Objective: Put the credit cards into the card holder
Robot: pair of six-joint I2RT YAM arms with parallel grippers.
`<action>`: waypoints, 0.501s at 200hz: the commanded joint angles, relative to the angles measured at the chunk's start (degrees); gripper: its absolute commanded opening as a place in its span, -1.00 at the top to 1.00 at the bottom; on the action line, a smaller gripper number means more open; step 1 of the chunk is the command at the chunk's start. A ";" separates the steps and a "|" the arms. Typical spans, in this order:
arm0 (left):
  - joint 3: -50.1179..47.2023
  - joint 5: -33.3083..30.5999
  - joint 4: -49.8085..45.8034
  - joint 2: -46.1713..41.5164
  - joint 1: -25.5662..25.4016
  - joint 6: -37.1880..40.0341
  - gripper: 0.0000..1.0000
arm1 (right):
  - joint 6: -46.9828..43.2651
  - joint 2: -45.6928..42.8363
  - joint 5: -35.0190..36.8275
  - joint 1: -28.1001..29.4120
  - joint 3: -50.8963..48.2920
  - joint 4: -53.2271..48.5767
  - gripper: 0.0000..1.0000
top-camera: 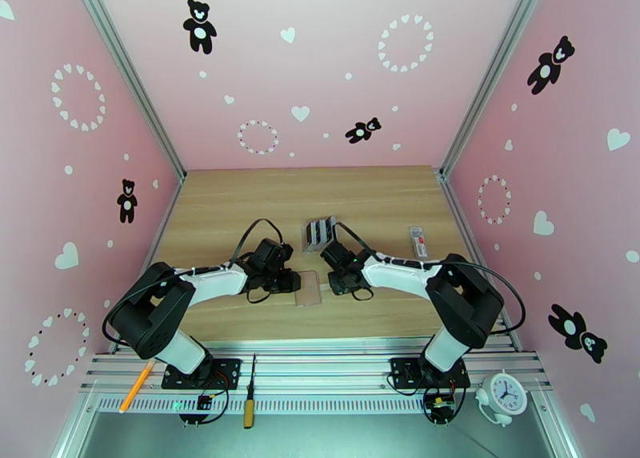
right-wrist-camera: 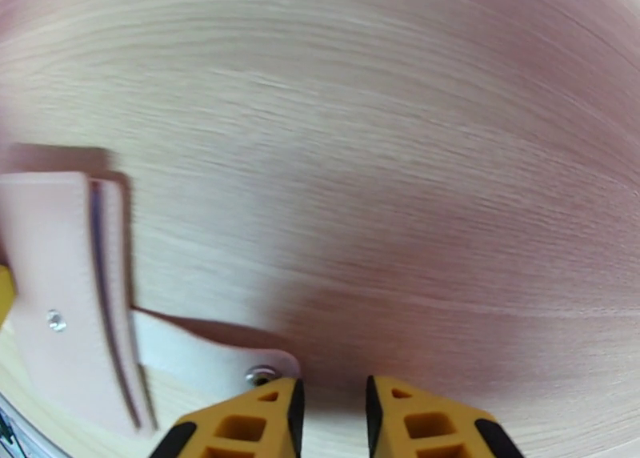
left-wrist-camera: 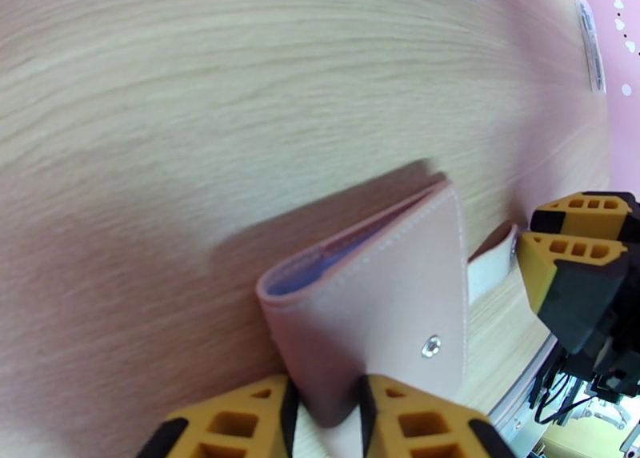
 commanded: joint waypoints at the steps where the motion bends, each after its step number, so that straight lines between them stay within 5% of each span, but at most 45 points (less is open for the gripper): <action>1: -1.13 -2.52 -2.76 0.65 0.08 1.07 0.40 | -0.61 1.64 1.70 -0.25 1.75 -1.87 0.46; 100: 1.75 -3.04 -6.21 -2.67 0.08 1.42 0.33 | -2.11 -10.62 -2.44 1.48 6.57 -4.97 0.48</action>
